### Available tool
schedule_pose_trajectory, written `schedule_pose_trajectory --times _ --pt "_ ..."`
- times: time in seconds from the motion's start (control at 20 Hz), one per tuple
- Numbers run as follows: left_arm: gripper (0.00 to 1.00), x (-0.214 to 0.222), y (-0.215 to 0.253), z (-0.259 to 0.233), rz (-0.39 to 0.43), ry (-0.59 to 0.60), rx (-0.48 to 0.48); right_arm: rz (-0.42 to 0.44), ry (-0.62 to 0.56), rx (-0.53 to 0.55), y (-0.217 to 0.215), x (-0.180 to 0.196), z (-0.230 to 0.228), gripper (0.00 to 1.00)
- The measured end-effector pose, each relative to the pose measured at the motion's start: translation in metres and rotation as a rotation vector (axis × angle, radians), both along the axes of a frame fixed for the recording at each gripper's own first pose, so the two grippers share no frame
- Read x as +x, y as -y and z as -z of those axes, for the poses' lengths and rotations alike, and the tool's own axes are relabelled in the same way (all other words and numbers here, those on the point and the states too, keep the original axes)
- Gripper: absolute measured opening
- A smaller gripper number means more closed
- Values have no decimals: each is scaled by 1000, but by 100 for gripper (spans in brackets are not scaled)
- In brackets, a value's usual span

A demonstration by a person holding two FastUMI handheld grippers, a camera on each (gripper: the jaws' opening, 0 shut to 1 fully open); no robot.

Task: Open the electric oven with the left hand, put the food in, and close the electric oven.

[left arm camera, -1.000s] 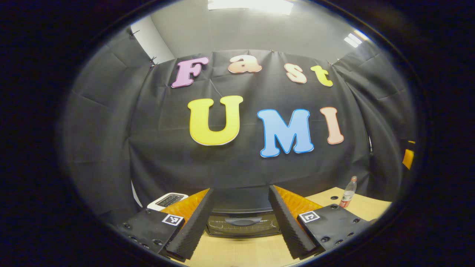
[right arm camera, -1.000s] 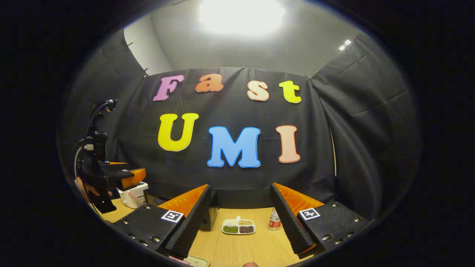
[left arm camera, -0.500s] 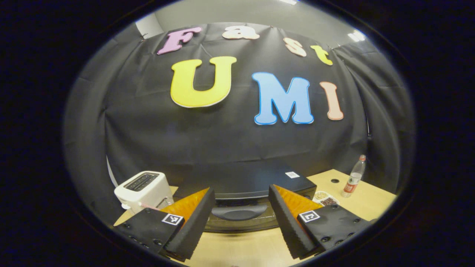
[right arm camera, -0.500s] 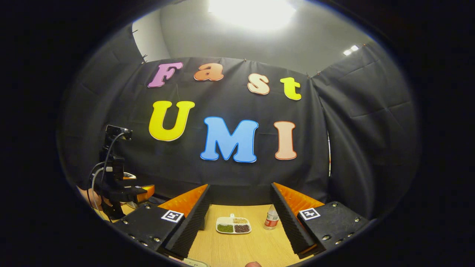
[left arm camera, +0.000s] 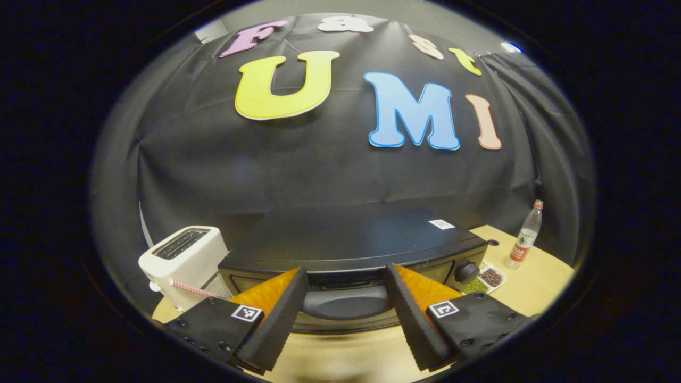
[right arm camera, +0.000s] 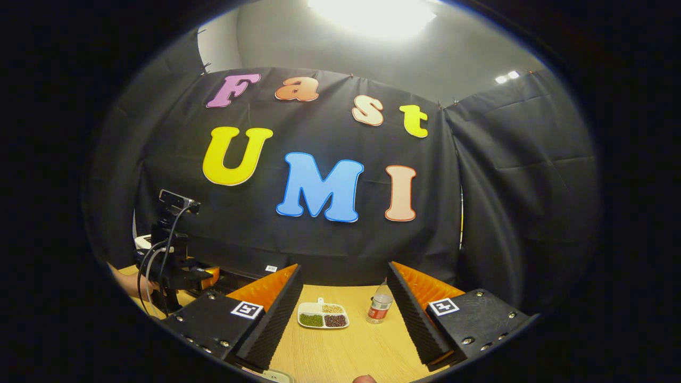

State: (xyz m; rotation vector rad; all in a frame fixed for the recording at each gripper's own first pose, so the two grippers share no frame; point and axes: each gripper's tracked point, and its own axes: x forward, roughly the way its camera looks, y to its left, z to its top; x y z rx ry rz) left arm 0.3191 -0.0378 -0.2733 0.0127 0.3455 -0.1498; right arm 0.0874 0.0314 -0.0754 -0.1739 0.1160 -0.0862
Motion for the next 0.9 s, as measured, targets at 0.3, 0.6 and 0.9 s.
schedule_pose_trajectory --times 0.3,0.6,0.9 --pt "100 -25 0 1 -10 22 -3 -9 -5 0 -2 -4 2 97" --pt "98 -71 -1 15 -25 5 8 -30 -15 33 -1 -12 6 97" --pt "100 -100 -2 30 -38 -29 30 -55 -39 44 5 -23 13 97"
